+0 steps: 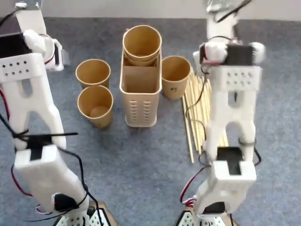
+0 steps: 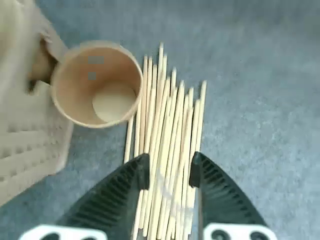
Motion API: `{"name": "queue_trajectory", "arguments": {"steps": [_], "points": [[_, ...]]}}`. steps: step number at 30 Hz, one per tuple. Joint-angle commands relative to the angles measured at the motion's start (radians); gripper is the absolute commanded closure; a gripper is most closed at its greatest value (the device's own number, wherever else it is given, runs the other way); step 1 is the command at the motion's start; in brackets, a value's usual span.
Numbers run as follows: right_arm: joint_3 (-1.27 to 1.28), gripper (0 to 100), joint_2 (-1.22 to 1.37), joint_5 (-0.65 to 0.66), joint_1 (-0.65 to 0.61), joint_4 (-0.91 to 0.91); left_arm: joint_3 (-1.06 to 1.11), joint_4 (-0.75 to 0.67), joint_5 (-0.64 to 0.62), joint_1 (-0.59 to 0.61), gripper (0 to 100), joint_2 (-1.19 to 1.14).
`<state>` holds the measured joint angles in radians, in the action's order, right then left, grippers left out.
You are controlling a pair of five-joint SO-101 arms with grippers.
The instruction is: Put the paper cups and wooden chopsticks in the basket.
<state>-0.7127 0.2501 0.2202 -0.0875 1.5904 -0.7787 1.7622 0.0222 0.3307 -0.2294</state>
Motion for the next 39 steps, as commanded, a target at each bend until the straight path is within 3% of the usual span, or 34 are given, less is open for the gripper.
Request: {"name": "queue_trajectory", "arguments": {"steps": [1,8,15,26,35,39], "points": [[0.016,85.4,0.031,-0.008,0.013,-0.073,0.228,0.006,0.023,-0.028,77,0.288],[0.016,85.4,0.09,-0.051,-0.004,-0.151,0.662,-0.002,0.072,-0.154,77,0.556],[-0.035,85.4,0.096,-0.135,-0.068,-0.159,0.71,-0.003,0.075,-0.173,77,0.501],[0.045,85.4,0.252,-0.143,-0.093,-0.288,0.746,-0.003,0.077,-0.173,77,0.348],[0.044,85.4,0.354,-0.135,-0.094,-0.302,0.909,-0.109,0.092,-0.15,78,0.331],[0.045,95.1,0.375,-0.135,-0.093,-0.318,0.984,-0.181,0.114,-0.151,83,0.331]]}}
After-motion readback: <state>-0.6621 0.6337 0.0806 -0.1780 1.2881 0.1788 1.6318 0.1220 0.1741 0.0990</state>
